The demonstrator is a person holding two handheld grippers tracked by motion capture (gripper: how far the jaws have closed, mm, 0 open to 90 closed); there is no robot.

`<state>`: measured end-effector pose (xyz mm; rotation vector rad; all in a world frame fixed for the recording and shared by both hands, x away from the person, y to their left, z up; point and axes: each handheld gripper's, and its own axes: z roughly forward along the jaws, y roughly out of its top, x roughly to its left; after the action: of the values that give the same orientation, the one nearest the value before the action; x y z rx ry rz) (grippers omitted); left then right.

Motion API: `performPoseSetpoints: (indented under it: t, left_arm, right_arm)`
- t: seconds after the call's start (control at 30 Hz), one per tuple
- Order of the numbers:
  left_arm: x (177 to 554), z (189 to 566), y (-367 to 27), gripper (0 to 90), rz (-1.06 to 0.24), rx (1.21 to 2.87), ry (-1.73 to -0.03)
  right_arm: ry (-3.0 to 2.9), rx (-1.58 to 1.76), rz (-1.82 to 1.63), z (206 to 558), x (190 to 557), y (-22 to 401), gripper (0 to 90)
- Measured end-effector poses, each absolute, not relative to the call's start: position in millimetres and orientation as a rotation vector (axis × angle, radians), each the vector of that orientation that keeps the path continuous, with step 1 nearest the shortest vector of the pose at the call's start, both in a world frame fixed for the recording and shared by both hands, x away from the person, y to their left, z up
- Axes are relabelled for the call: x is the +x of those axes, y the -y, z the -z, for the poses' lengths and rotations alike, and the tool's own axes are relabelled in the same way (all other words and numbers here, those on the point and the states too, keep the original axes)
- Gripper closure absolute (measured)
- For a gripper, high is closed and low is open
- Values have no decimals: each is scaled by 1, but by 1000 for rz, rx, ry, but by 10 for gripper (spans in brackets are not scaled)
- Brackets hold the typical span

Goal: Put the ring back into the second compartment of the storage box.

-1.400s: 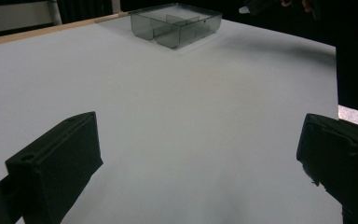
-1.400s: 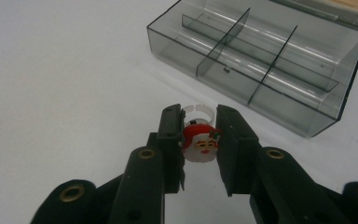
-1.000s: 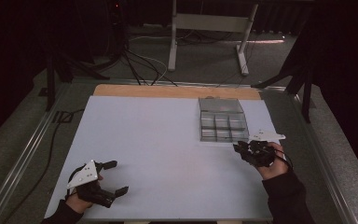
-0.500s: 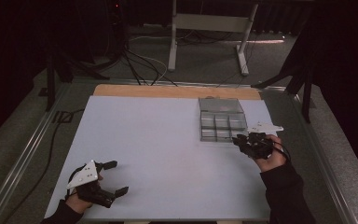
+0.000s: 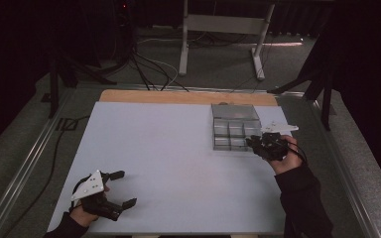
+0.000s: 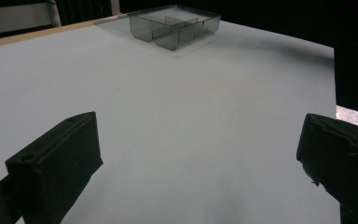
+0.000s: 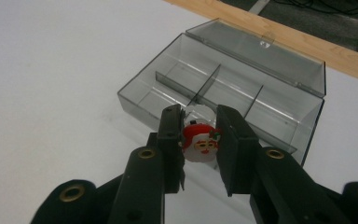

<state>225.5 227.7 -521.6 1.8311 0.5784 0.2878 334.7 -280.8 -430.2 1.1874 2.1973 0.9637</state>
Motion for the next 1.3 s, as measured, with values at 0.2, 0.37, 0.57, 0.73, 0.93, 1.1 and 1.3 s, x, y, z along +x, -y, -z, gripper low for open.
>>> performPoseSetpoints:
  t: [0.2,0.37,0.57,0.73,0.93,1.1,1.3]
  left_arm:
    - [225,521,-228,1,-288,1831,-578]
    - [225,521,-228,2,-287,1831,-578]
    - [226,521,-228,1,-287,1830,-578]
    - [225,521,-228,1,-286,1831,-578]
    - [226,521,-228,1,-286,1829,-579]
    - [226,522,-228,2,-288,1830,-579]
    - [226,522,-228,1,-288,1830,-579]
  right_arm:
    - [-2192,1193,-967,427,342,279,724]
    - [-2194,1191,-962,425,348,278,723]
    - [-2192,1193,-957,423,354,276,723]
    - [-2186,1200,-949,422,359,275,723]
    - [-2186,1202,-938,424,366,273,723]
    - [-2186,1208,-931,424,373,272,723]
    - [-2182,1224,-929,424,382,272,723]
